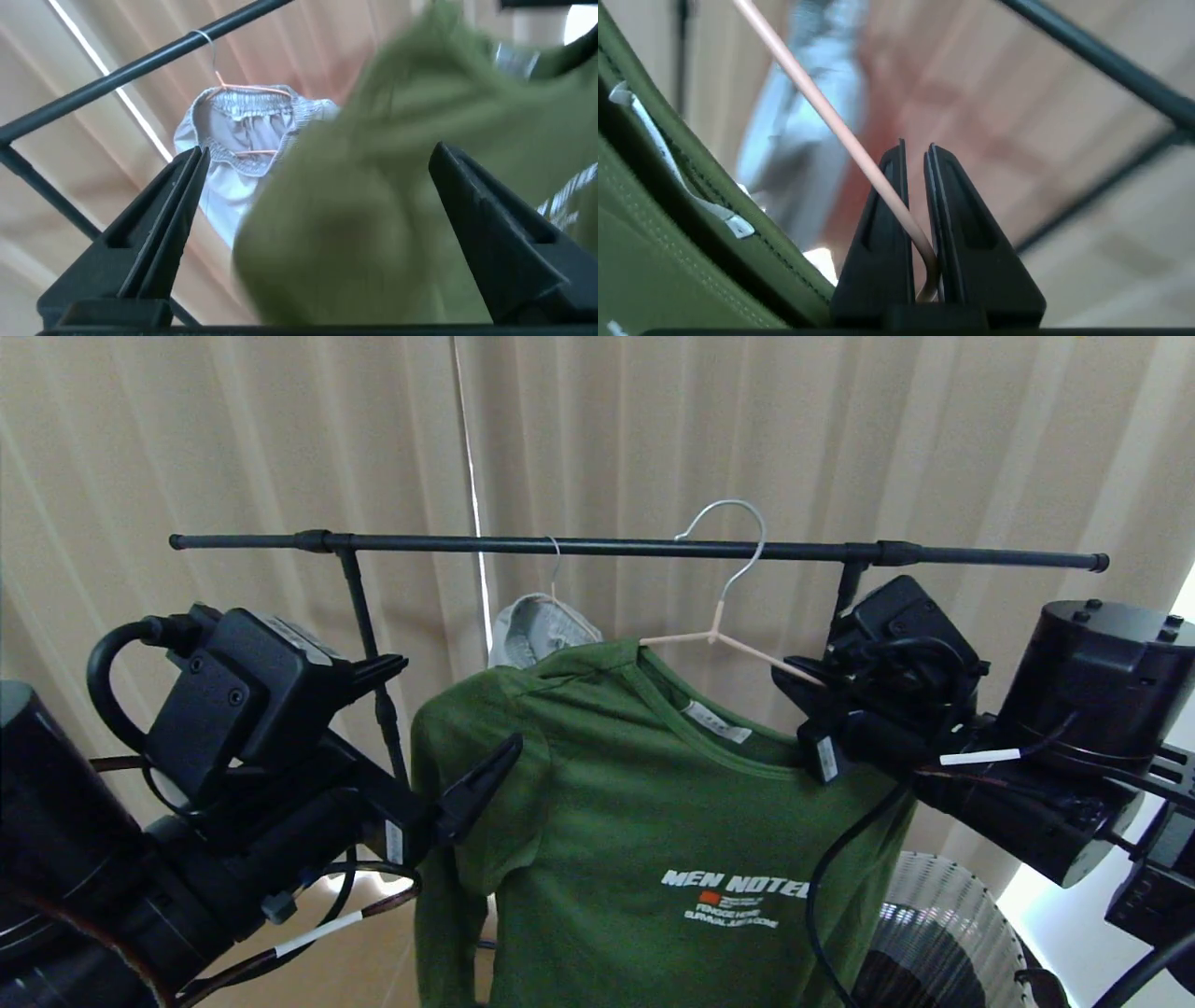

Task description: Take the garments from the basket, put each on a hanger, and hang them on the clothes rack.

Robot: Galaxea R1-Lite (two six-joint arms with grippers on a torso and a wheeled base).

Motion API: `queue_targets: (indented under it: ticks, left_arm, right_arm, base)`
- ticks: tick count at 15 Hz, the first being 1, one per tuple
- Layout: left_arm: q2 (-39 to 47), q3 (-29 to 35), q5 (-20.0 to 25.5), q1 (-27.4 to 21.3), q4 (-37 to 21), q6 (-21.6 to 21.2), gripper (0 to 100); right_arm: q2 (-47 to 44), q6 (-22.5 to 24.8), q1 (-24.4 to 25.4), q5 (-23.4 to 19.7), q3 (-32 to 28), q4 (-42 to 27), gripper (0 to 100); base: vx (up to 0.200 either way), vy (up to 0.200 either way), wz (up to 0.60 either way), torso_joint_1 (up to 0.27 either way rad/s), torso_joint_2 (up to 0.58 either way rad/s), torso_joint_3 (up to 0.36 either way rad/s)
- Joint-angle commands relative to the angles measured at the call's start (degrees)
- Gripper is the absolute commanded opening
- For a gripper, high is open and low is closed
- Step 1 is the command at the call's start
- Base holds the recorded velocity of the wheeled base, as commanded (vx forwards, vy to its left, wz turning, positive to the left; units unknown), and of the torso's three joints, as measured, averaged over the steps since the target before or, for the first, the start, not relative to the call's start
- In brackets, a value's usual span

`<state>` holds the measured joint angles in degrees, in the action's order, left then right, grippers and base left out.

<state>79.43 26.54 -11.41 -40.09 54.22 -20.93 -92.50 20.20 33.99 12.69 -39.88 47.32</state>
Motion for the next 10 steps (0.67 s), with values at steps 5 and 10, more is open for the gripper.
queue_targets:
  ticks: [5,10]
  left_arm:
    - [2.04,-4.92,1.22,6.08,0.18,3.53,100]
    - [3.36,-7.47,2.45,6.52,0.88,7.22,100]
  right_arm:
    - [5.31,0.02,-2.79,-0.03,3.14,0.05,0]
    - [5.84,0.02,-2.87,-0.39,3.14,0.05,0]
  base:
    - [0.0,0.0,0.0,0.0,0.0,0.0]
    - [0.0,0.0,0.0,0.0,0.0,0.0]
